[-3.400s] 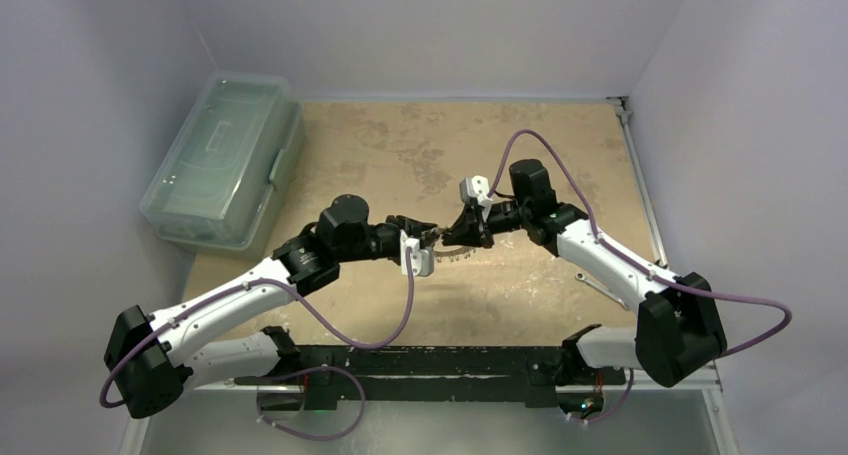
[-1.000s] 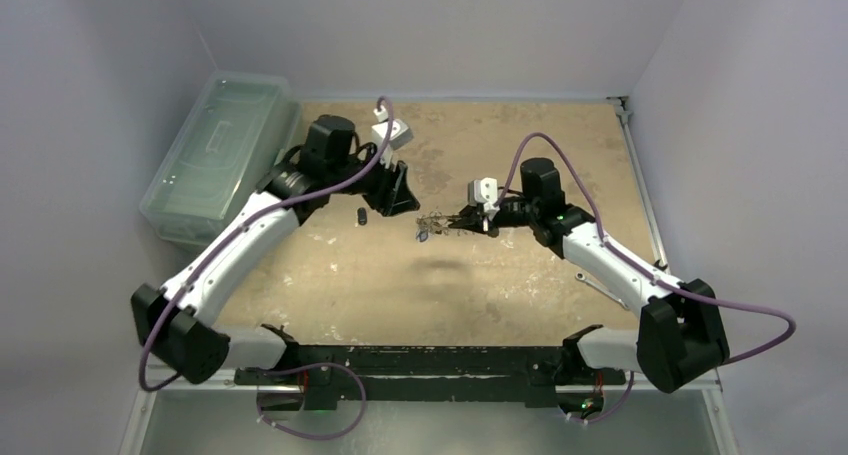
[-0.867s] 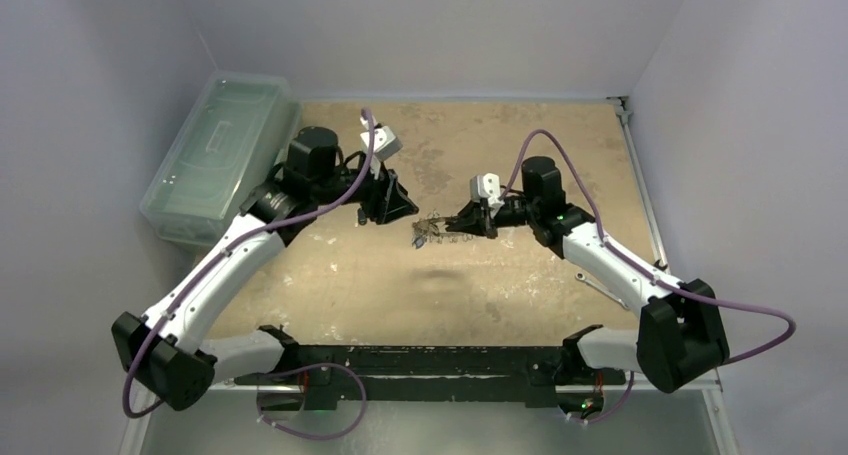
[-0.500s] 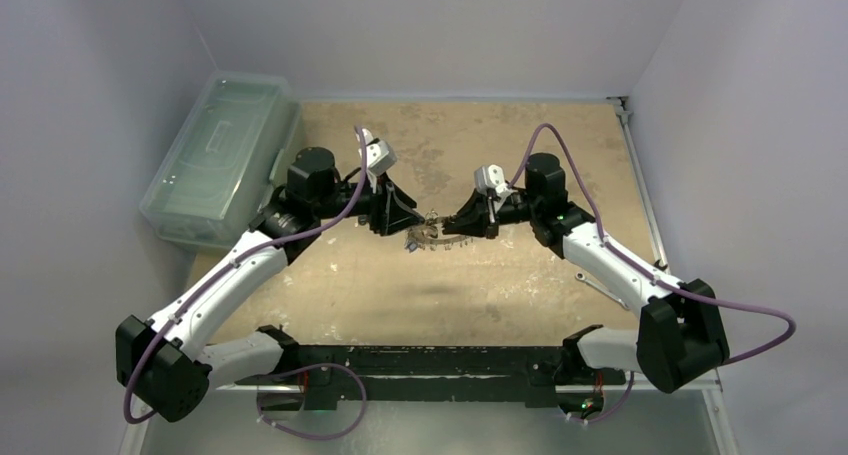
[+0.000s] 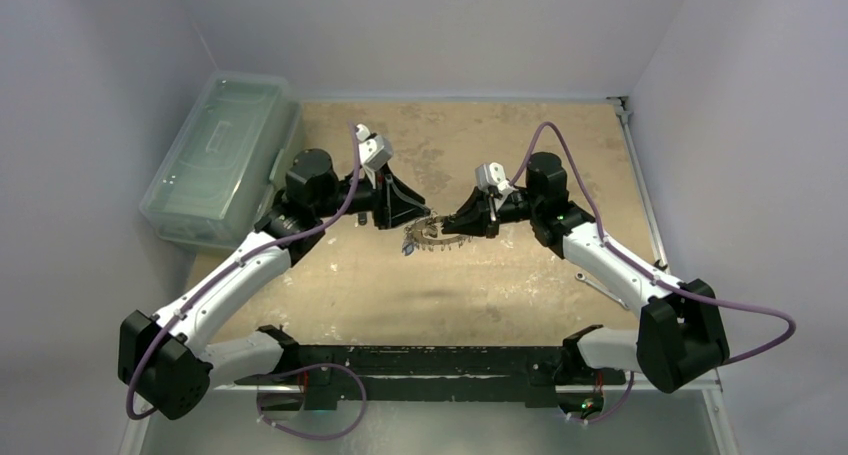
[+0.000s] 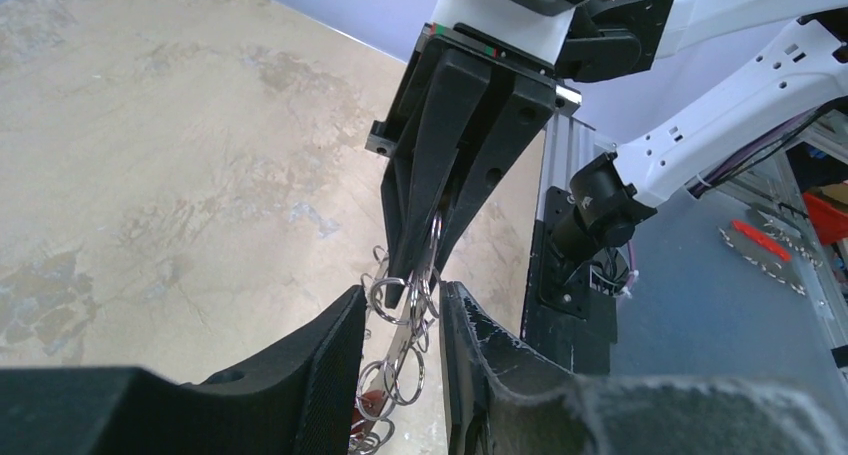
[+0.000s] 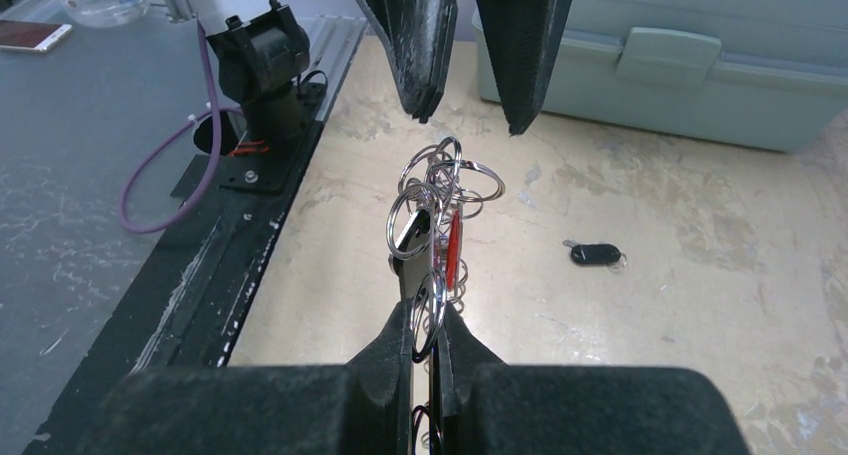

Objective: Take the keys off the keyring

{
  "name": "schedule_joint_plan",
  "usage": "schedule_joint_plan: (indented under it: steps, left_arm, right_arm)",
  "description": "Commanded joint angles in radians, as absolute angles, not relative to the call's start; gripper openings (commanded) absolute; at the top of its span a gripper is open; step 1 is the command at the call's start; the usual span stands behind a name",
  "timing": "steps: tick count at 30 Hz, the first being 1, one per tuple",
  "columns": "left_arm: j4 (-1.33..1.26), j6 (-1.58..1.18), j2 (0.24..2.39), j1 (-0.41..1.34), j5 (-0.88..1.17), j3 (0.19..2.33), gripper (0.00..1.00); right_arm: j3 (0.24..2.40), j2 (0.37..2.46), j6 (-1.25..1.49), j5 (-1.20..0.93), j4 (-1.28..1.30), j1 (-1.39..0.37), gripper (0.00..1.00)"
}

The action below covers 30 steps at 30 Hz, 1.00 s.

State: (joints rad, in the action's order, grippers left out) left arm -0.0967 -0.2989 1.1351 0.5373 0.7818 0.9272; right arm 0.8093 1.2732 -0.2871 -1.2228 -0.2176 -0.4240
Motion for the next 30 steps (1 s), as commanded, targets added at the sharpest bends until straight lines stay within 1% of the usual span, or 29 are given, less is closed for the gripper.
schedule_joint_plan:
  steps: [1,8,13,16,21,24,28,30]
  left_arm:
    - [-0.144,-0.322,1.135,0.543,0.799,0.903,0.32]
    - [-0.146,-0.339,1.131,0.547,0.791,0.875,0.31]
    - [-0.165,-0.356,1.132,0.551,0.799,0.884,0.22]
    - [-0.169,-0.362,1.137,0.56,0.804,0.896,0.13]
    - [-0.156,-0.359,1.141,0.58,0.805,0.896,0.08]
    - [-0.132,-0.347,1.14,0.585,0.796,0.904,0.0]
    - [-0.059,-0.303,1.129,0.585,0.751,0.944,0.0]
    - [-0.006,-0.262,1.122,0.585,0.724,0.968,0.0]
  right_arm:
    - [0.832,1.255,-0.268,-1.247,-0.276,-0.419,0.0]
    - [0.836,1.258,-0.263,-1.249,-0.279,-0.419,0.0]
    - [0.833,1.262,-0.263,-1.247,-0.282,-0.419,0.0]
    - [0.835,1.265,-0.262,-1.244,-0.284,-0.419,0.0]
    - [0.839,1.272,-0.257,-1.243,-0.288,-0.419,0.0]
    - [0.839,1.272,-0.255,-1.237,-0.29,-0.419,0.0]
    - [0.836,1.273,-0.264,-1.22,-0.287,-0.418,0.0]
    - [0.842,1.273,-0.311,-1.19,-0.253,-0.419,0.0]
